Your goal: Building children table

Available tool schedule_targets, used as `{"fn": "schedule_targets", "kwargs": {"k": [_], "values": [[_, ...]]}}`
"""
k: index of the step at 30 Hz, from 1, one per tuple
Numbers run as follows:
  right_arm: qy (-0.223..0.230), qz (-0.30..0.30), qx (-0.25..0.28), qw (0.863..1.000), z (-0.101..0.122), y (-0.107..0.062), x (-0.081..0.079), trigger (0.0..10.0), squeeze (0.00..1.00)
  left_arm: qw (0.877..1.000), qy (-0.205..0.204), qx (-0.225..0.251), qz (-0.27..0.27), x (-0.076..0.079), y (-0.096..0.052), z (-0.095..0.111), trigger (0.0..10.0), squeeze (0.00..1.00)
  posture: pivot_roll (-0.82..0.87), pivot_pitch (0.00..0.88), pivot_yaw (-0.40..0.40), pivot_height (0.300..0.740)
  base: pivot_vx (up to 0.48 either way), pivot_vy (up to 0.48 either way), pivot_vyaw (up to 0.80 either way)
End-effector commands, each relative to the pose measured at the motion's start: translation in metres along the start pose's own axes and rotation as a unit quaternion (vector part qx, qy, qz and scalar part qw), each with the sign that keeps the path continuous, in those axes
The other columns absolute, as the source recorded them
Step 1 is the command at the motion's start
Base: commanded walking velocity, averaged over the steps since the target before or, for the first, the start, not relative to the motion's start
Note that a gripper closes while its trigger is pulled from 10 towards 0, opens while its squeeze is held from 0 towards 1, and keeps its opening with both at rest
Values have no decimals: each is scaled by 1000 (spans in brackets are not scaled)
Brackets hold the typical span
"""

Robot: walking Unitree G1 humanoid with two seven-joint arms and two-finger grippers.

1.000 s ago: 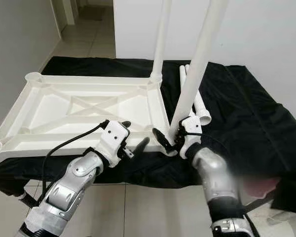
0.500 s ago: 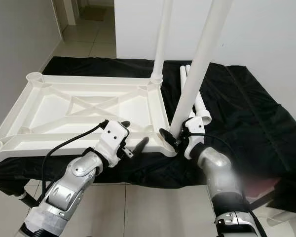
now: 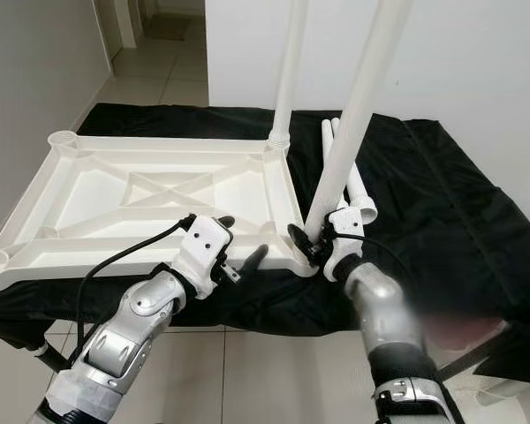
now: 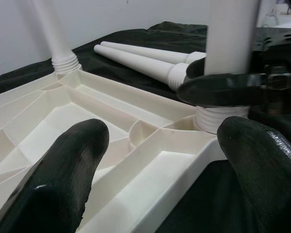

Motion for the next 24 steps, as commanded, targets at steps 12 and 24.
{"fn": "schedule_targets", "kwargs": {"k": [12,24], "values": [[57,-185,-55,980,-6,-9,-17,10000,0,1000,0,-6,-8,6,0,-6,10000,0,5,18,-51,740,0,0,0],[66,-244,-72,965,2,-11,-21,10000,0,1000,-1,-9,-5,8,-3,-8,10000,0,20,20,-62,740,0,0,0]]}}
Point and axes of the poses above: a point about 5 cm out from each wrist's last joint towards the gripper, its own y axis pointing out of the wrist towards the gripper, its own z axis along the axis of the wrist's last joint, x = y × z, the point moved 4 cm from there along y, pointing out of the wrist towards the gripper, and after that the axes turned 13 degrees about -y, right-handed, at the moved point
